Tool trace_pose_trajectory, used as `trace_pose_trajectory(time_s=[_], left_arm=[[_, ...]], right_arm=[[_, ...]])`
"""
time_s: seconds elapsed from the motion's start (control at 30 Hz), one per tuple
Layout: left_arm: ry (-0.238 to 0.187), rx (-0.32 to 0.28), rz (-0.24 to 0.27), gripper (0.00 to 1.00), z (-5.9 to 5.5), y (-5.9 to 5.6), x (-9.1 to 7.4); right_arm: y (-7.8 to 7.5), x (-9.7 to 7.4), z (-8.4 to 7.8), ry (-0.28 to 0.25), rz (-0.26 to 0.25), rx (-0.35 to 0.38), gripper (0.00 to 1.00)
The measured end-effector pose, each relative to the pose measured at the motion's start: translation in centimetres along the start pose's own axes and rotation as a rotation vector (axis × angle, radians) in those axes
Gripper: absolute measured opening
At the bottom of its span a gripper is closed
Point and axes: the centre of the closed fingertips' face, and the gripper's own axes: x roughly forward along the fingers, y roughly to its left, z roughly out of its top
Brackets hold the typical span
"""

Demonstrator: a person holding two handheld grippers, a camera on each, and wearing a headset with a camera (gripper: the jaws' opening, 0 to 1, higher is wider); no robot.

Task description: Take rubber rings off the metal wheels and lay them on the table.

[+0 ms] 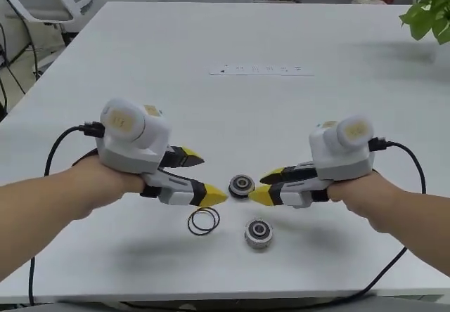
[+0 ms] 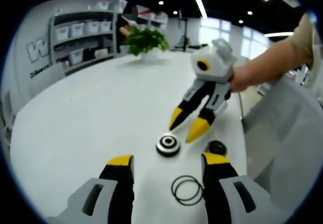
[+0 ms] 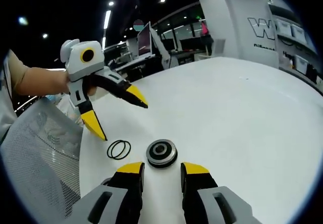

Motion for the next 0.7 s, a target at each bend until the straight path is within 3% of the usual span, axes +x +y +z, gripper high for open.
trace_pose_trajectory(time_s=[0.3, 0.7], left_arm=[[0.023, 0.009, -0.032, 0.50, -0.3, -0.5, 1.8], [0.029, 0.001, -0.055, 0.38, 0.2, -0.7, 3.6]], right_arm=[[-0.1, 0.3, -0.2, 0.004, 0.003, -0.001, 0.26], [-0.1, 0.4, -0.1, -0.002, 0.010, -0.006, 0.26]])
